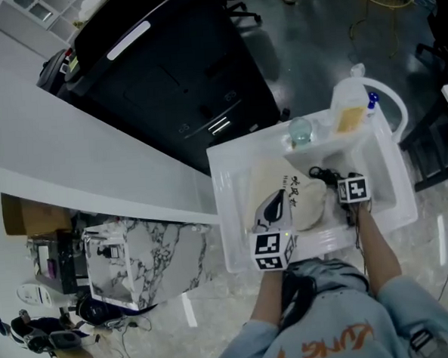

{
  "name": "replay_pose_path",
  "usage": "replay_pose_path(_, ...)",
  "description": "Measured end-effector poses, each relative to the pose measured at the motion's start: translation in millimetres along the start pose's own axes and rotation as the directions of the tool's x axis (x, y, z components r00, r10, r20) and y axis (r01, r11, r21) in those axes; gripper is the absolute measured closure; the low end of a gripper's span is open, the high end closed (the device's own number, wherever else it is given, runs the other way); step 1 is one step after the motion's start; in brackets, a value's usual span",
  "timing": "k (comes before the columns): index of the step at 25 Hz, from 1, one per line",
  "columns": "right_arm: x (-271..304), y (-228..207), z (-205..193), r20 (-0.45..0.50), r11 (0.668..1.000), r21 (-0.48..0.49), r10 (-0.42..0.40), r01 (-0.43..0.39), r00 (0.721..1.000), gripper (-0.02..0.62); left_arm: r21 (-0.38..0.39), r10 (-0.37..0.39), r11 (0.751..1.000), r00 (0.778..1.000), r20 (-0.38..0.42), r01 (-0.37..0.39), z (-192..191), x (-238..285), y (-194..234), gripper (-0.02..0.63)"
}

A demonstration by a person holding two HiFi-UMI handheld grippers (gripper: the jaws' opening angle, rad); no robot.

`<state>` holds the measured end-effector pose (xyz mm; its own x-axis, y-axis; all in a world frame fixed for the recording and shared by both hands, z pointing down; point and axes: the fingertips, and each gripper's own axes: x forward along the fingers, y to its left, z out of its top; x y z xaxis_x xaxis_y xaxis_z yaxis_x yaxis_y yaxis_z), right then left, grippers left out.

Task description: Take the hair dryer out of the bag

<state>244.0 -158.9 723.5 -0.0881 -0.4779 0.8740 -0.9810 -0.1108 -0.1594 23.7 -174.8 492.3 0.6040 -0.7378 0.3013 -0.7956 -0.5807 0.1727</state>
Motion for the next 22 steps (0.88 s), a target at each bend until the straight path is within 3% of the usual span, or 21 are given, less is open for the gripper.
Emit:
replay_pose_path(2,-4,12,26,0.131,0.995,0.022,0.089,-0.092,0.987,0.577,0.005,-0.010,1.000,1.000,0.011,0.010,5,4,-1,0.604)
replay_pose_path(6,-44,16,62,0.274,0.990,0.038,0.119,-0.134,0.954,0.578,0.002,-0.032,0.999,0.999,0.033,0.032,15,12,-7,0.604)
replay_pose_path(8,-73,24,82,0.357,0.987,0.008,0.149,-0.162,0.922,0.589,0.004,-0.049,0.999,0.997,0.054,0.049,24,17,-15,0.604)
replay_pose_path(11,-124,46,113,0.492,0.968,-0.099,0.250,-0.231,0.834,0.595,0.015,-0.077,0.997,0.992,0.098,0.076,43,26,-28,0.604)
replay_pose_path(15,-198,75,145,0.608,0.915,-0.248,0.403,-0.318,0.684,0.597,0.033,-0.099,0.995,0.978,0.184,0.095,85,35,-39,0.604)
replay_pose_path(19,-275,88,181,0.700,0.886,-0.374,0.463,-0.273,0.544,0.597,0.054,-0.104,0.994,0.951,0.292,0.092,141,33,-45,0.604)
replay_pose_path(22,-324,90,212,0.758,0.889,-0.408,0.457,-0.209,0.466,0.597,0.071,-0.094,0.995,0.920,0.380,0.072,185,26,-48,0.604)
